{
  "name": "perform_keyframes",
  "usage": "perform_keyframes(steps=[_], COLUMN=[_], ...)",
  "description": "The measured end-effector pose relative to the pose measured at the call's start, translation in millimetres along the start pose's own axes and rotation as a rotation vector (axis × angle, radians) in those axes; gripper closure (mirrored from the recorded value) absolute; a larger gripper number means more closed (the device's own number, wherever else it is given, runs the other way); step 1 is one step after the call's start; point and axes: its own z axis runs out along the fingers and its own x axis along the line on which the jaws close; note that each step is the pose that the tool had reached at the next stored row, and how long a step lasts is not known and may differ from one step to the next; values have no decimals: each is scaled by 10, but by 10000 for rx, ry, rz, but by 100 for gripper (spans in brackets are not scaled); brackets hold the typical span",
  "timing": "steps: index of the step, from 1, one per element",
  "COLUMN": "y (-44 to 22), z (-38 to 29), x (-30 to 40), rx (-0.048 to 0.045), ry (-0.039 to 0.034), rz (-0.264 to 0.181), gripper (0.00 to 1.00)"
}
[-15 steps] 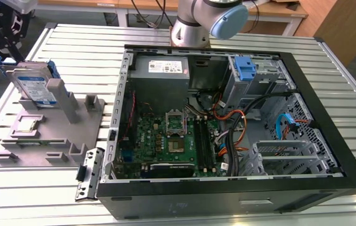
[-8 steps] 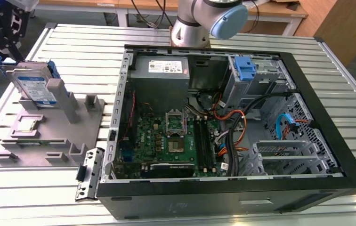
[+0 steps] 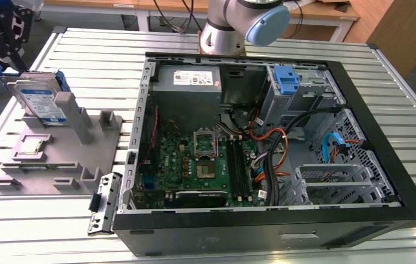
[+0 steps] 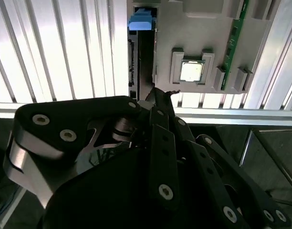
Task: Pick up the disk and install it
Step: 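Pick up the disk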
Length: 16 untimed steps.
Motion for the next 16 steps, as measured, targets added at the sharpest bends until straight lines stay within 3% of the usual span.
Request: perform_keyframes(steps=[10,16], y=[1,1], z=[0,3], x=[1,0], rx=[-4,-11], ry=[24,58], rz=[-499,-1272], gripper=[90,90])
